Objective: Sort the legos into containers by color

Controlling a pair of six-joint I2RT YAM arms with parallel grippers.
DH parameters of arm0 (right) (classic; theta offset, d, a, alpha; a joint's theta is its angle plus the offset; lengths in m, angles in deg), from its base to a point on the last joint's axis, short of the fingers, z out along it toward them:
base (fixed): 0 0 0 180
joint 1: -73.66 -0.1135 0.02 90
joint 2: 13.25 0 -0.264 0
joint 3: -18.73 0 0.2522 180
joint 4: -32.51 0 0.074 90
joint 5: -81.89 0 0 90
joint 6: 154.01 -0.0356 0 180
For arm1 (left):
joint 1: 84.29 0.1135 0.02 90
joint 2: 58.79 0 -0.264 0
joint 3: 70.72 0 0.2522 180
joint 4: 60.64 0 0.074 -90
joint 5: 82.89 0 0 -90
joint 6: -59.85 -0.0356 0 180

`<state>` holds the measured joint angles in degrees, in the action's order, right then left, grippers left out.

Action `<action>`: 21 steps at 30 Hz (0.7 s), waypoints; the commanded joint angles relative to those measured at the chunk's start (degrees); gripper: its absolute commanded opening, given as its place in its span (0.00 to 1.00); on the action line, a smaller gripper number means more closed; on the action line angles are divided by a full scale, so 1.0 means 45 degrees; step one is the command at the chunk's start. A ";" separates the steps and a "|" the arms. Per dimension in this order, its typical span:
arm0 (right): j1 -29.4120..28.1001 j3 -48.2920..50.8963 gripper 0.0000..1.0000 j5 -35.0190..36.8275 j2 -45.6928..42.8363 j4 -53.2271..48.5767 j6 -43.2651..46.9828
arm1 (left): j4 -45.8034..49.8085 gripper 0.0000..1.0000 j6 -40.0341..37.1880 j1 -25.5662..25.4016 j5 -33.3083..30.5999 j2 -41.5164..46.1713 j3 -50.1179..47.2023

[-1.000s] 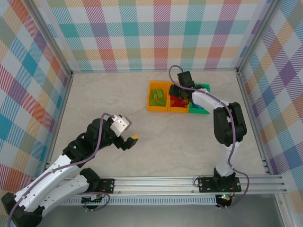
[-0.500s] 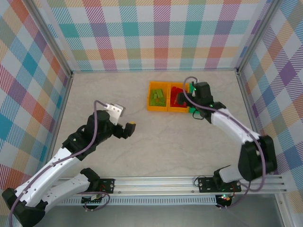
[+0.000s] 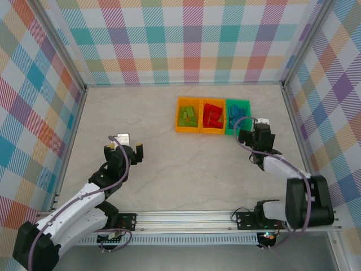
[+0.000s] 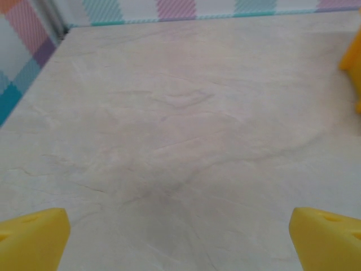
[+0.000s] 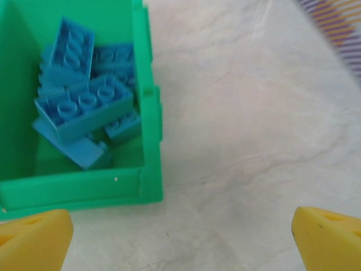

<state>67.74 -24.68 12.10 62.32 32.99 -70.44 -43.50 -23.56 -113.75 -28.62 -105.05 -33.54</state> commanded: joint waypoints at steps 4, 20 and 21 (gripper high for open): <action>0.0396 0.0392 1.00 -0.2541 0.1965 0.5279 0.1535 | -0.4862 1.00 -0.1929 0.1811 0.0755 -0.1646 -0.0806; 0.1111 0.1945 1.00 -0.2870 0.2992 0.8975 0.0785 | -1.2380 1.00 -0.1940 0.5401 0.6079 -0.9848 -0.0274; 0.1114 0.1962 1.00 -0.2869 0.3026 0.9069 0.0813 | -1.1560 1.00 -0.1795 0.5525 0.6164 -0.9863 0.0067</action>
<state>72.79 -15.81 -1.08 76.07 70.46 -66.51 -89.07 -32.35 -90.88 -5.01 -146.12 -36.21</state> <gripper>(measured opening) 0.996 0.997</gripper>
